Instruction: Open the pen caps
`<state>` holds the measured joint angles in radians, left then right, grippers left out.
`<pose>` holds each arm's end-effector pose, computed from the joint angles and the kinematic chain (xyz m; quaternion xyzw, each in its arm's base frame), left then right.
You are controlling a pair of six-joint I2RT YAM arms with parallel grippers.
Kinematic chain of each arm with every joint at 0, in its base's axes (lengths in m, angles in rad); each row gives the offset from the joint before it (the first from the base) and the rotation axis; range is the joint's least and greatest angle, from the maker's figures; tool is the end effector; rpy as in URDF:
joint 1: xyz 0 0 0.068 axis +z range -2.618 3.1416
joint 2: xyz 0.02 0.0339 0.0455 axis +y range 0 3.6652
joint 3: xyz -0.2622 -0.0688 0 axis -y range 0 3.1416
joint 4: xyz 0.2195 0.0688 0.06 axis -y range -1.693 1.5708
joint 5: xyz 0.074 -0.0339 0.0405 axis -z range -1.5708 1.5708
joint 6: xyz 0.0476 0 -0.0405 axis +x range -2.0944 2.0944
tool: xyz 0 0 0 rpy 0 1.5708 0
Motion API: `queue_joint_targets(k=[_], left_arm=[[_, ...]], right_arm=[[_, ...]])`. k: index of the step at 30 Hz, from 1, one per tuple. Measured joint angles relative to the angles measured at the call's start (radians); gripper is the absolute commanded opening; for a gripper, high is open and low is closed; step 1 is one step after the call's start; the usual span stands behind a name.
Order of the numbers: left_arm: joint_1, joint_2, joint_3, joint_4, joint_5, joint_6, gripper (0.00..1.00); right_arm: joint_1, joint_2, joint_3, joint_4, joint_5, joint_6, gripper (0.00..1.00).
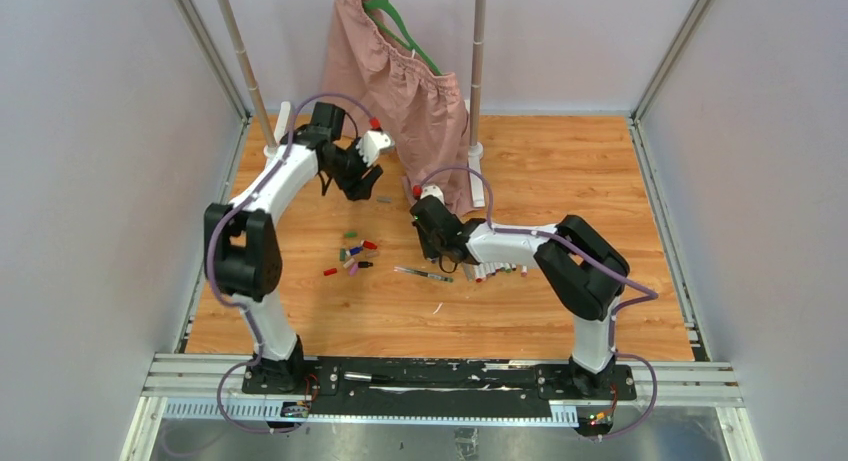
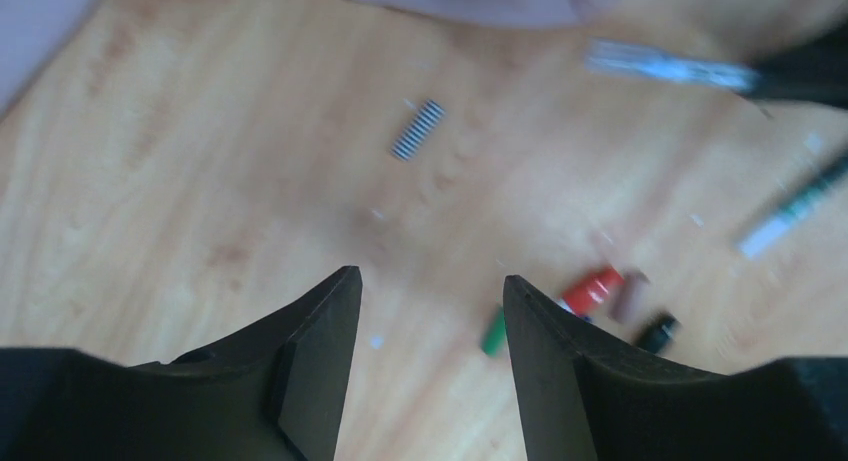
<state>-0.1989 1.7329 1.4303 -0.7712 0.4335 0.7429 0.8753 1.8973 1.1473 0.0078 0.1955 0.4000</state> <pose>0.3348 -0.0879 0.2611 0.4766 0.8196 -0.1363 0.2874 0.2599 0.2970 0.1746 -0.1763 0.8947 0.1667 0.3751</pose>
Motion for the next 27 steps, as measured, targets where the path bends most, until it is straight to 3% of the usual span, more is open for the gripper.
queue_joint_targets(k=[5,11,27], left_arm=[[-0.012,0.238,0.237,0.068,-0.053,-0.103,0.58],[-0.06,0.436,0.372,0.126,-0.167,-0.176,0.58],[-0.077,0.526,0.386,0.191,-0.23,-0.229,0.55]], right_arm=[[0.0,-0.068,-0.083,-0.001,0.018,0.0,0.0],[0.0,-0.17,-0.165,0.003,0.027,-0.001,0.0],[0.022,-0.286,-0.204,0.037,0.032,-0.001,0.0]])
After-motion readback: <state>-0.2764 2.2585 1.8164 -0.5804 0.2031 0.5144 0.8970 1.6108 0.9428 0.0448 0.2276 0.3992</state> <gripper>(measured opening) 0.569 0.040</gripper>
